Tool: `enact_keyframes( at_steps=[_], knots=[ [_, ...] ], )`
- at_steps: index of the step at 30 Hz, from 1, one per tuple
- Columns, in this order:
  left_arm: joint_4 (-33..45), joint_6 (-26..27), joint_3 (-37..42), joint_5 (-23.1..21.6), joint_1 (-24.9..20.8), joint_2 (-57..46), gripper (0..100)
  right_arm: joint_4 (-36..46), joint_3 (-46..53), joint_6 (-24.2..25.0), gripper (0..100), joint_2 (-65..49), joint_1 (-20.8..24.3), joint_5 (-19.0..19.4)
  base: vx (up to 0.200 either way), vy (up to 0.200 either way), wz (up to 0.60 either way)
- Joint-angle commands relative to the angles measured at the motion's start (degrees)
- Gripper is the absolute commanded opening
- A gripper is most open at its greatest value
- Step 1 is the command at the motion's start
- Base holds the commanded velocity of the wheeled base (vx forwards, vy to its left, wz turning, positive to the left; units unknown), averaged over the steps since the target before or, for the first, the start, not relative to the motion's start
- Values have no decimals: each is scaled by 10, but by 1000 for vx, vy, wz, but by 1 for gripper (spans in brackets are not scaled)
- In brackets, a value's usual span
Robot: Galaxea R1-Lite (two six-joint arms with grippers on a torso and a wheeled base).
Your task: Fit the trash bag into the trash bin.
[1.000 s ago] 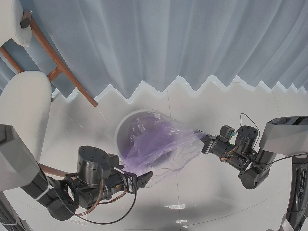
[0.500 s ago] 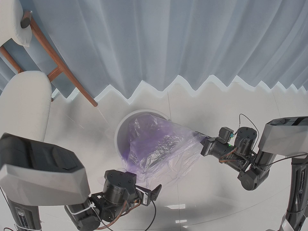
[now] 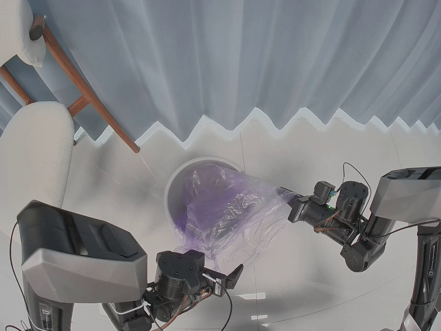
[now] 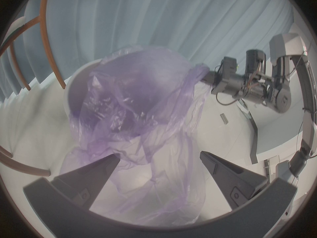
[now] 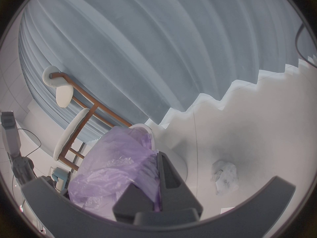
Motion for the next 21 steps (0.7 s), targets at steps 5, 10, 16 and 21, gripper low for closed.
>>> enact_keyframes(
  at_steps=[5,10,16,21],
  knots=[
    [38,3,3,-5,23,-127,100,-7,6,2,0,-4,-2,1,0,0,0],
    [64,23,-5,5,47,-121,100,-7,12,1,0,-38,-1,1,0,0,0],
    [49,25,-41,8,88,-108,100,-6,40,1,0,-65,7,2,0,0,0],
    [47,24,-76,8,107,-107,100,-7,31,1,0,-38,12,2,0,0,0]
  ],
)
